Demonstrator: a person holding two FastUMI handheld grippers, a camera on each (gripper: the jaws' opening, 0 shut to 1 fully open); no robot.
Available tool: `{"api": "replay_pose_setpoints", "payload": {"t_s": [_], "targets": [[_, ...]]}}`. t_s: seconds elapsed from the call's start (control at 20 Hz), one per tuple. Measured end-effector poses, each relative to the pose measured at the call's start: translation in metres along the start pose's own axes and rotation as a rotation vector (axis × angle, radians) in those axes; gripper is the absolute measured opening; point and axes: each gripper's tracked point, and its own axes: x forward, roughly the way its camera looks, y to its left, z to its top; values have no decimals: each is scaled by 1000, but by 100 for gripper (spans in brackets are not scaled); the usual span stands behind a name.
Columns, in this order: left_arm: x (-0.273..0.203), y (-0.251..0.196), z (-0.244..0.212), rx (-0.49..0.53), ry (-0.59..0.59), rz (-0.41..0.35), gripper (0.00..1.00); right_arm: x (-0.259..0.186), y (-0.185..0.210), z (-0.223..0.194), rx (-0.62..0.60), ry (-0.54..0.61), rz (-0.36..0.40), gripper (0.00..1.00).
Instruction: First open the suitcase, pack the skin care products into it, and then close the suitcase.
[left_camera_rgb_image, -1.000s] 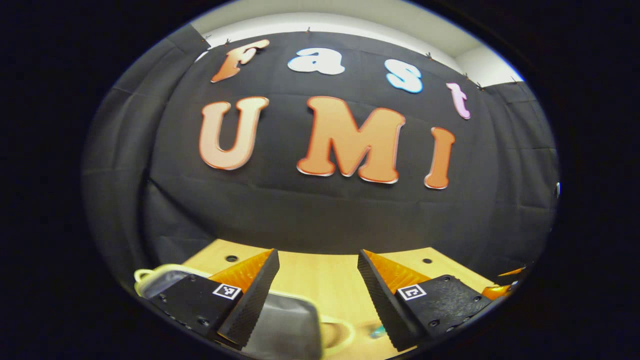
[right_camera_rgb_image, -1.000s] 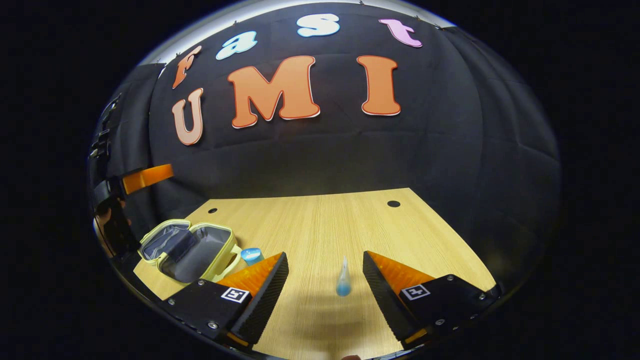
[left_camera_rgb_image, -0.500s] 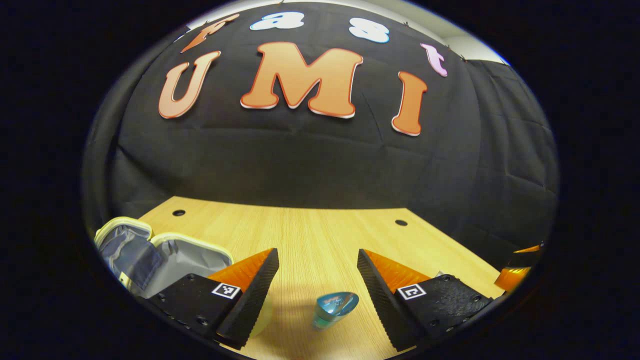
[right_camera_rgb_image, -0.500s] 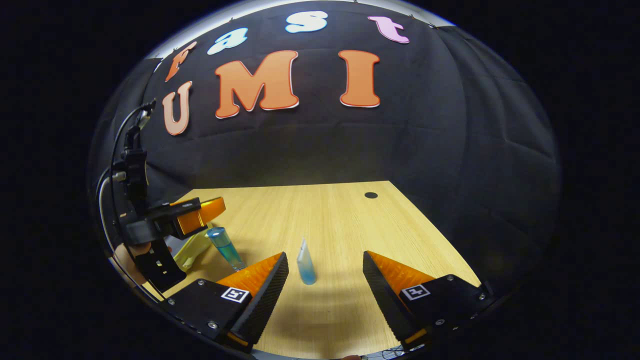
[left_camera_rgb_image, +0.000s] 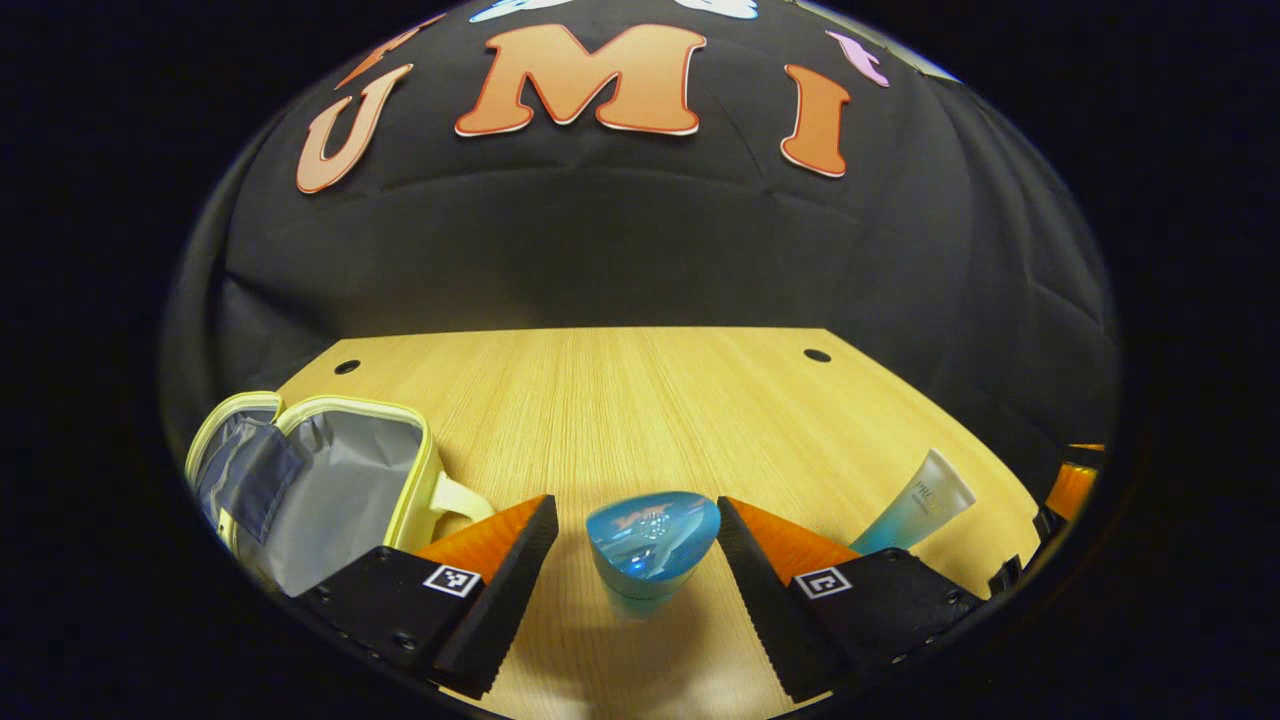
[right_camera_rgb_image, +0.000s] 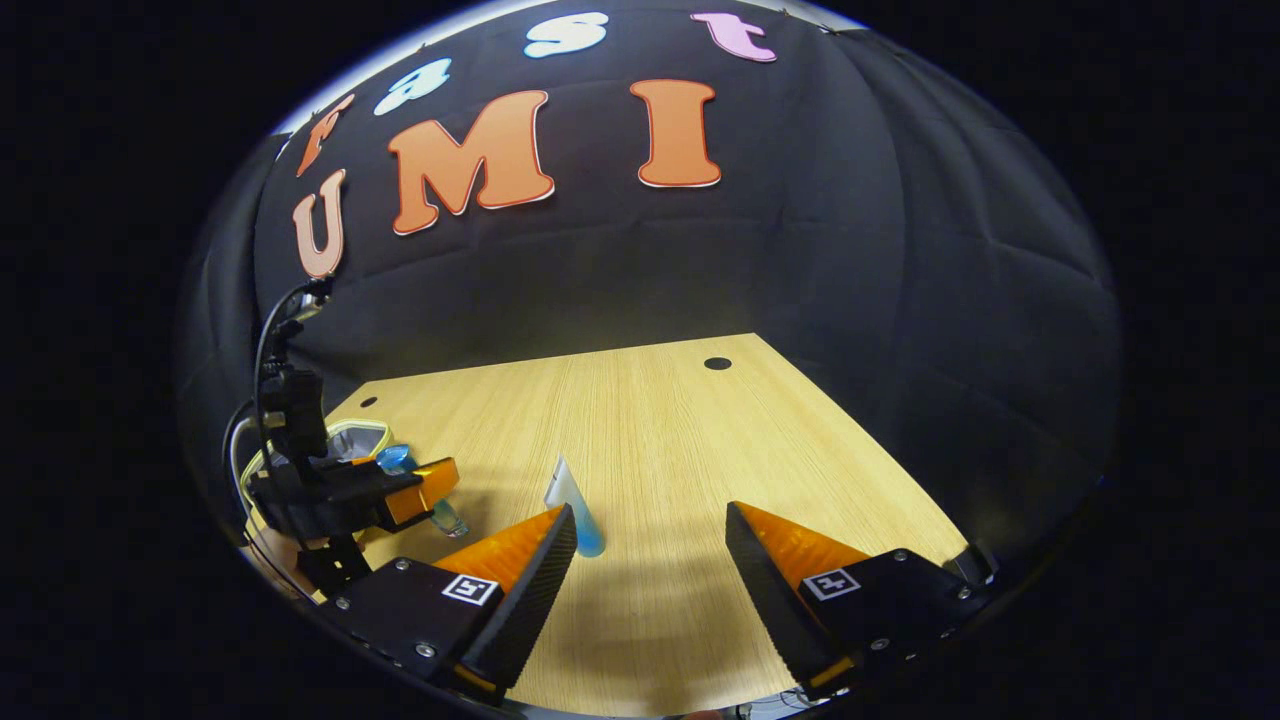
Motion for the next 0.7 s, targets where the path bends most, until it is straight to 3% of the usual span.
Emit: {"api": "replay_pose_setpoints", "payload": {"t_s": [0.05,0.15,0.2,0.25,0.3,0.4,0.5,0.7], "targets": [[2,-1,-5,-5,22,-5,96,1,0,-1,-2,2,-1,95],[6,-1,-18,-9,66,-8,80,2,-1,-2,2,3,-4,95],[3,1,-22,-10,93,7,63,2,1,-1,3,4,-3,95],[2,0,-20,10,93,0,53,2,2,-4,1,7,-2,95],[6,0,-26,26,141,-3,51,2,4,-4,-1,10,0,95],[2,-1,-29,-47,203,20,47,0,12,-3,-1,11,14,95],[-4,-2,-31,-107,239,-2,45,0,24,-1,-3,5,36,95],[-25,0,-28,-63,243,-55,45,13,51,0,-22,18,85,95]]}}
